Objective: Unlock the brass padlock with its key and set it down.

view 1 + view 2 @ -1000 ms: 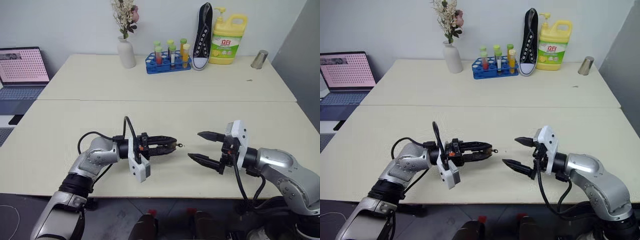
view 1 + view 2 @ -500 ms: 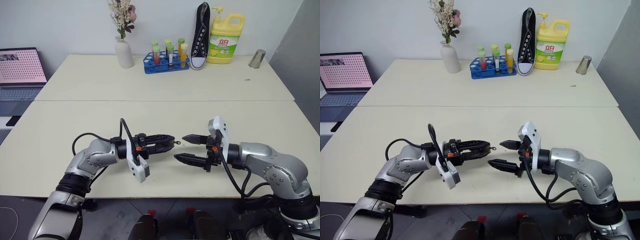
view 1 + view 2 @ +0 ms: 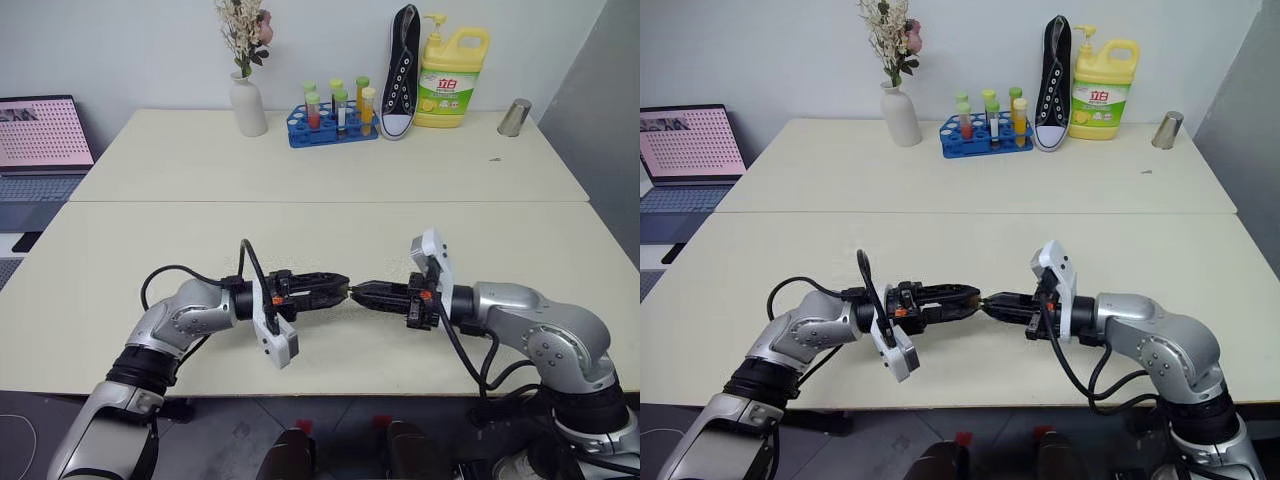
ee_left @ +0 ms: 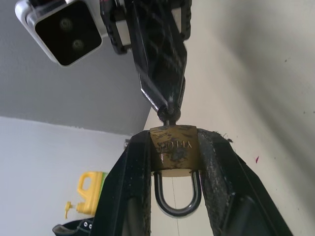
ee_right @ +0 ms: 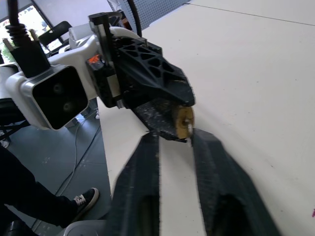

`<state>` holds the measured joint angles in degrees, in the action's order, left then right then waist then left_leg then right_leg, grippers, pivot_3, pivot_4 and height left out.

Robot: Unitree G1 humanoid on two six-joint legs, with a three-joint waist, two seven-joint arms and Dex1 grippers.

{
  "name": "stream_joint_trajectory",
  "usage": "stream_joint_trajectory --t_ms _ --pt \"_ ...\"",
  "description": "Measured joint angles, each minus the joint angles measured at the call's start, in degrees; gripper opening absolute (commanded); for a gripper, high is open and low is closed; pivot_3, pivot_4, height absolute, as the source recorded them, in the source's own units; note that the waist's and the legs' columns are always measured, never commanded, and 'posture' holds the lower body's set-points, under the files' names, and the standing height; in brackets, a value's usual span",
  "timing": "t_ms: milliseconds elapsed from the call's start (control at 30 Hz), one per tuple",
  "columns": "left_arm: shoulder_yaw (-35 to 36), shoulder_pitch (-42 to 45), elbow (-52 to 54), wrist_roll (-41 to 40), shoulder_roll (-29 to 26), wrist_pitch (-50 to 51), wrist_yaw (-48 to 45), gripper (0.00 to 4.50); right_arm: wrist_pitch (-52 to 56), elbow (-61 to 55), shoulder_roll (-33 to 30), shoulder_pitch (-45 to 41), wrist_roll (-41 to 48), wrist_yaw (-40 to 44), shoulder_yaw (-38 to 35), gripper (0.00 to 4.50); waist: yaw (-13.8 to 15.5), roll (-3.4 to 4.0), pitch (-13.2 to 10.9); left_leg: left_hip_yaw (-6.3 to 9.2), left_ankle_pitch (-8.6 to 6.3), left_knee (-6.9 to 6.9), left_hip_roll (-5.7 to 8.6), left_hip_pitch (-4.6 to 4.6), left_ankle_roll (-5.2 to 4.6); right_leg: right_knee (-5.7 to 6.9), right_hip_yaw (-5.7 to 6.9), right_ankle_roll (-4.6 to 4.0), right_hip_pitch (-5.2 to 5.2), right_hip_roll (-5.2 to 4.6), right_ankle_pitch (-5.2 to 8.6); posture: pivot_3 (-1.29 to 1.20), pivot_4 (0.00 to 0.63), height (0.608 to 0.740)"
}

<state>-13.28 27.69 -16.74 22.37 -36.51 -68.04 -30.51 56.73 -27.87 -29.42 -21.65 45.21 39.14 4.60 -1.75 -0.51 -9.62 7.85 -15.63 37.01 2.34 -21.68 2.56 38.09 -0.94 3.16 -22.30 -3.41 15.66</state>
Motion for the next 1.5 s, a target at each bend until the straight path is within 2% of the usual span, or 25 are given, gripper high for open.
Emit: stream_joint_trajectory --t_ms 267,467,667,900,1500 --pt "-0.1 -0.1 0.4 0.1 -0.3 0.2 0.4 0.97 0.3 0.3 0.0 -0.5 0.3 0.1 0.1 0.00 0.0 0.00 0.0 0.00 0.00 0.00 0.00 0.00 0.00 0.00 0.00 0.00 0.00 0.00 0.00 0.00 0.150 0.740" --pt "-0.5 -0.1 0.5 0.3 -0.5 -0.1 1.1 0.97 4.7 2.3 0.1 -2.2 3.9 0.1 -1.4 0.00 0.0 0.00 0.0 0.00 0.00 0.00 0.00 0.00 0.00 0.00 0.00 0.00 0.00 0.00 0.00 0.00 0.150 0.740" --pt "-1.2 0.0 0.5 2.1 -1.0 -1.5 2.2 0.97 21.9 11.3 2.3 -8.6 15.7 -4.9 -6.4 0.00 -0.1 0.02 0.0 0.00 0.00 -0.01 -0.02 0.01 -0.01 0.05 -0.01 -0.01 -0.01 0.02 -0.01 0.00 0.150 0.740" --pt "-1.1 0.2 0.2 4.0 -1.7 -2.1 4.1 0.97 33.2 18.9 7.2 -13.0 21.3 -12.4 -11.8 0.00 -0.1 0.03 0.0 -0.01 0.00 -0.01 -0.01 -0.02 -0.01 0.05 -0.03 -0.02 -0.04 0.02 -0.01 0.00 0.150 0.740" --pt "-1.1 0.1 0.1 7.0 -2.3 -2.3 7.5 0.97 35.3 24.3 8.0 -14.4 28.9 -20.7 -12.9 0.00 -0.1 0.04 0.0 -0.03 -0.01 -0.01 -0.01 -0.03 -0.02 0.10 -0.04 -0.01 -0.07 0.02 -0.01 0.00 0.150 0.740"
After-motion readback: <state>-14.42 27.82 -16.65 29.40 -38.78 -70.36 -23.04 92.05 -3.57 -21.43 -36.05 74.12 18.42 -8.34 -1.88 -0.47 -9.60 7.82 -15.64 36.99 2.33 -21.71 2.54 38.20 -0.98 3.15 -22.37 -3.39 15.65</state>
